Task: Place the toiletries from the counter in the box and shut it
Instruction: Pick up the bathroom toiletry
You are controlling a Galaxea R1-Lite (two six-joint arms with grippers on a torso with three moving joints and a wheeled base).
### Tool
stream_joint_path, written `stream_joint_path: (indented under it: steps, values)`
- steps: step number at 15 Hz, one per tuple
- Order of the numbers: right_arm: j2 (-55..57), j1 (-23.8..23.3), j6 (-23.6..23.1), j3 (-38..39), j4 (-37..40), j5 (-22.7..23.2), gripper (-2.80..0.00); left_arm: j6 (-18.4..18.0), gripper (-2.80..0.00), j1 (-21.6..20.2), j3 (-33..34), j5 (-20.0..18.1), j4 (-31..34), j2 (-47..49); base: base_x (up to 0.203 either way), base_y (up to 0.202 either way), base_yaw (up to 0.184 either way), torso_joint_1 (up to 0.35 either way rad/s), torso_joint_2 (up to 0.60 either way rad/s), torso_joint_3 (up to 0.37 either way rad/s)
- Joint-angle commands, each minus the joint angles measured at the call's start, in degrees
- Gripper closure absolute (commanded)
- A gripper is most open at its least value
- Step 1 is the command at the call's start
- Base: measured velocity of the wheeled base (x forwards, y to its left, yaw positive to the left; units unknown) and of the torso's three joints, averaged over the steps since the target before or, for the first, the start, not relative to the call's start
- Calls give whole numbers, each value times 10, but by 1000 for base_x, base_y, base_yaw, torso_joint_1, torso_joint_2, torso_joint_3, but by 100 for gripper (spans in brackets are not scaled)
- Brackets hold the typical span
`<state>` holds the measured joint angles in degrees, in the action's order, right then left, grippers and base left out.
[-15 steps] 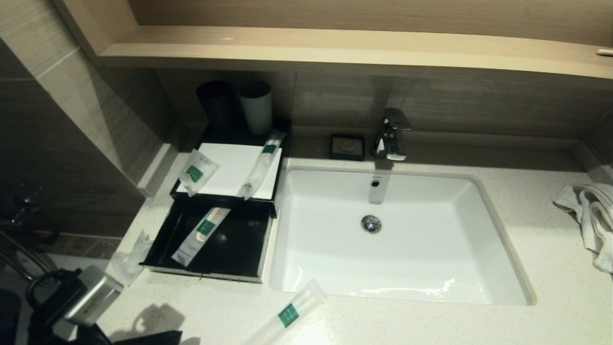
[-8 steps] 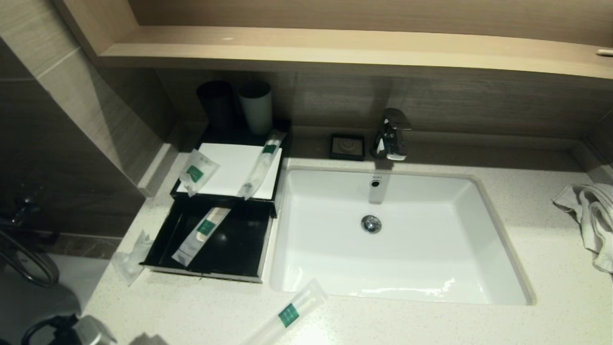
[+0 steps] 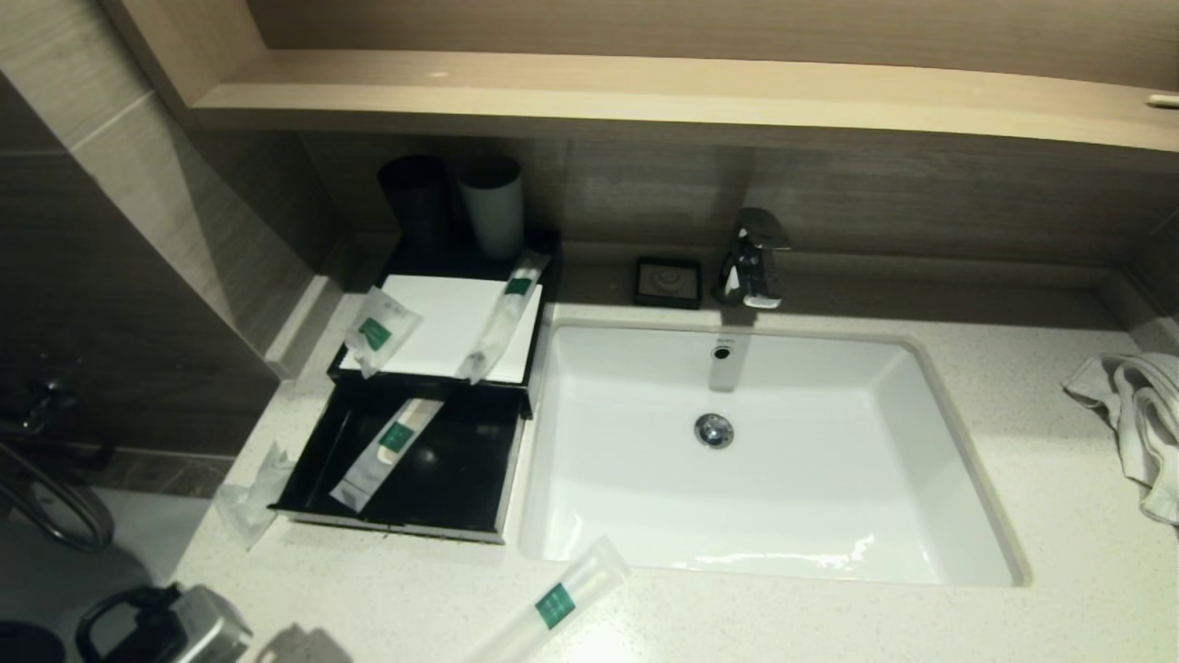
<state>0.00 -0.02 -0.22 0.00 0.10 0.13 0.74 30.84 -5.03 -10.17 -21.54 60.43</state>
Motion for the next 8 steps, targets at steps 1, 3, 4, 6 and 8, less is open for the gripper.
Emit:
stream_joint_path:
  steps: [1, 3, 4, 6, 8]
  values:
    - [0, 0, 0, 0, 0, 0, 0, 0, 0, 0, 2, 1, -31, 43, 0, 0, 0, 0, 0, 0]
    - [0, 0, 0, 0, 0, 0, 0, 0, 0, 17, 2, 1, -32, 46, 0, 0, 0, 0, 0, 0]
    - [0, 0, 0, 0, 0, 0, 0, 0, 0, 26, 3, 2, -31, 48, 0, 0, 0, 0, 0, 0]
    - [0, 0, 0, 0, 0, 0, 0, 0, 0, 37, 3, 3, -32, 55, 0, 0, 0, 0, 0, 0]
    - [0, 0, 0, 0, 0, 0, 0, 0, 0, 38, 1, 3, -33, 67, 0, 0, 0, 0, 0, 0]
